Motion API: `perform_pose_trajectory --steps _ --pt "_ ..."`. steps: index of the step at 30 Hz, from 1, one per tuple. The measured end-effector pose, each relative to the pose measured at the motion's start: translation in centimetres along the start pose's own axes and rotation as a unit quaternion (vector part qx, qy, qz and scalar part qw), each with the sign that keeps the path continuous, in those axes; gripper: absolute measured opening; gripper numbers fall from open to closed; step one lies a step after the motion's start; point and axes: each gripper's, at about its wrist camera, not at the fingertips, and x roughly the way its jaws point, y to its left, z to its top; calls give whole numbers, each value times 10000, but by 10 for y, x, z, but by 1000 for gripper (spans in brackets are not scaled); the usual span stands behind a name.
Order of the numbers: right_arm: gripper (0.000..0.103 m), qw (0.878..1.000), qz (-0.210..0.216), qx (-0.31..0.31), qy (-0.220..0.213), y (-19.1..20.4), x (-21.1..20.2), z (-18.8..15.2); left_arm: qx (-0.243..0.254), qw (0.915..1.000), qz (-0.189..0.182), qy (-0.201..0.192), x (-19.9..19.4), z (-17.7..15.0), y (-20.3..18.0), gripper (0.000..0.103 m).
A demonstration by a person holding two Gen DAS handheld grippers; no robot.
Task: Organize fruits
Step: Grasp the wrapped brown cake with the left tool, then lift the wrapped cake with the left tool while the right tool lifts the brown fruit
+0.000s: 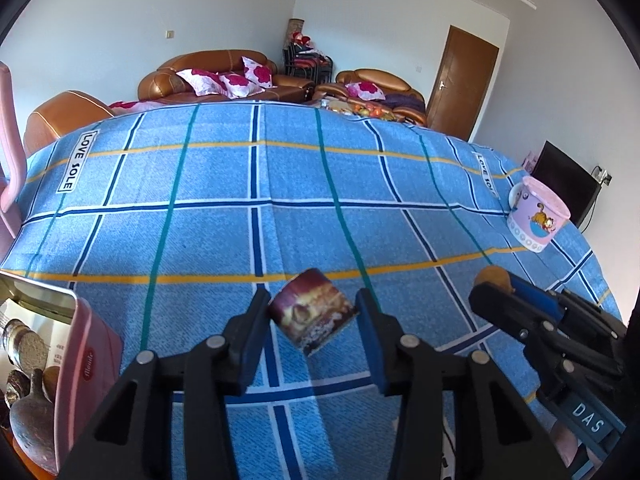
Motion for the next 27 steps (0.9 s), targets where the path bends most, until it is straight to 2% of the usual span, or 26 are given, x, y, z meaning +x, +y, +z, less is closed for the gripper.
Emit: perform_pose_trajectory --steps 27 --pt "27 9985 52 -200 -508 8 -21 -2 99 9973 202 -692 -25 -2 -6 45"
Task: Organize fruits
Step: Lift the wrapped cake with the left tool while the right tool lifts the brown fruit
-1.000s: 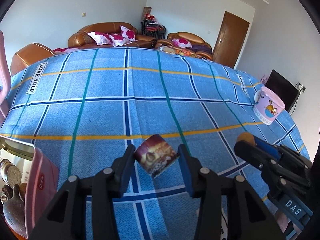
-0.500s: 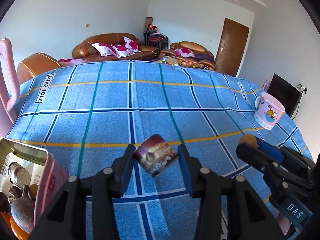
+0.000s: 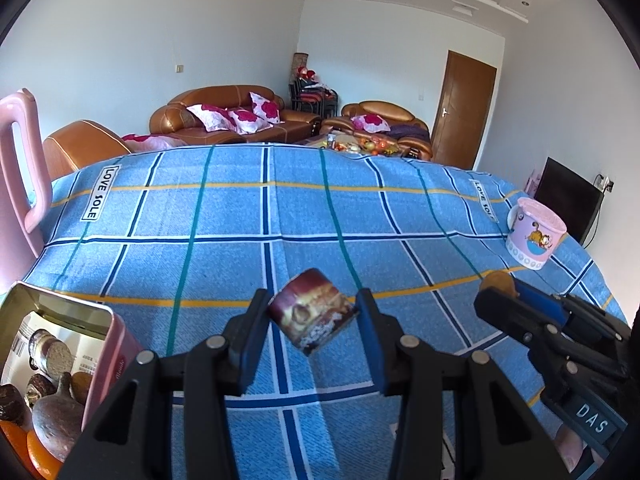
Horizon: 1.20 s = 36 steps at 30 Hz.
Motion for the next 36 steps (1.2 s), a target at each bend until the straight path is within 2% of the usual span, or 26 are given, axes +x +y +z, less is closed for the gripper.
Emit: perform_pose_trajectory --steps 36 --pt "27 9976 -158 -218 -642 8 -24 -2 305 9956 233 -857 -34 -5 -12 45"
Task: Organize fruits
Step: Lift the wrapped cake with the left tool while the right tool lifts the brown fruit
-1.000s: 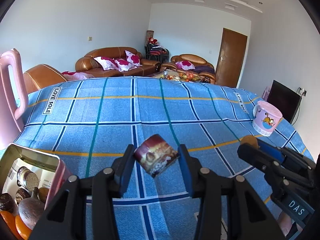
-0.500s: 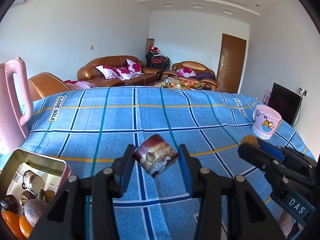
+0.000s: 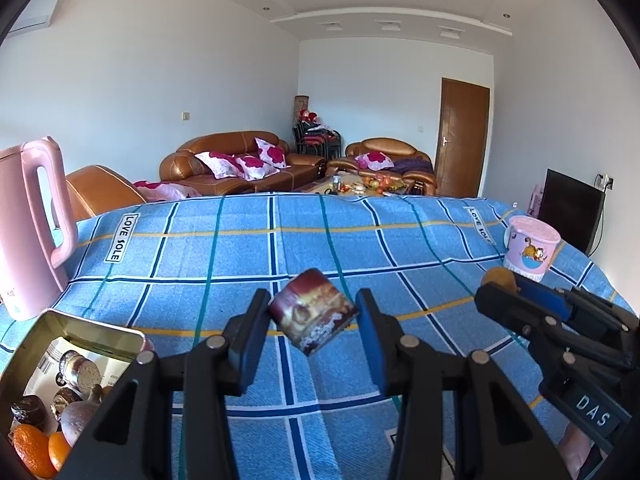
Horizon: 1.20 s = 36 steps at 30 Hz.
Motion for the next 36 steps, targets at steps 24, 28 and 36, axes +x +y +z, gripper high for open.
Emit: perform_pose_trajectory --steps 24,28,36 --pt "28 9989 -151 -225 -391 9 -19 -2 14 9991 231 -343 -20 -4 -1 45" --pt "27 9992 -133 -193 -309 9 -16 -2 -68 9993 203 -309 -27 -8 3 45" --pt "27 9998 -39 -159 -134 17 -16 -5 -159 9995 93 -241 -41 -15 12 45"
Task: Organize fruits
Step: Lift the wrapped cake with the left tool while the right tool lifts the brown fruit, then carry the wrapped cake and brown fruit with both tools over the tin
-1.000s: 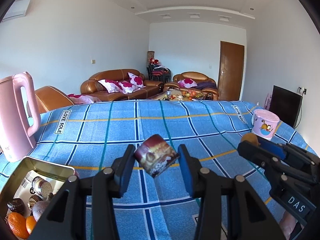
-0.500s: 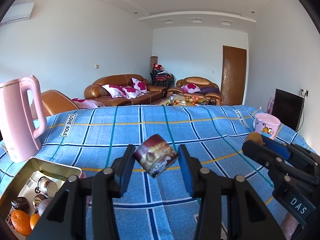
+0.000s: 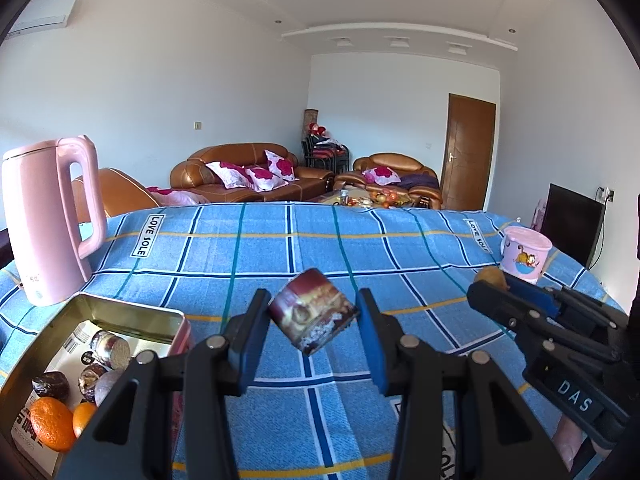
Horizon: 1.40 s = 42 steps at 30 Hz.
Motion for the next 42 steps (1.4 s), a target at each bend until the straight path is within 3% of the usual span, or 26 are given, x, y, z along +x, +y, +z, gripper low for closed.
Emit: perform_pose_trajectory --steps 16,42 --pt "28 9990 449 -54 10 45 -8 11 -83 9998 162 -21 -41 -3 30 45" --pt "28 9877 1485 -494 -38 137 -9 28 -350 9930 1126 29 -92 -12 105 45"
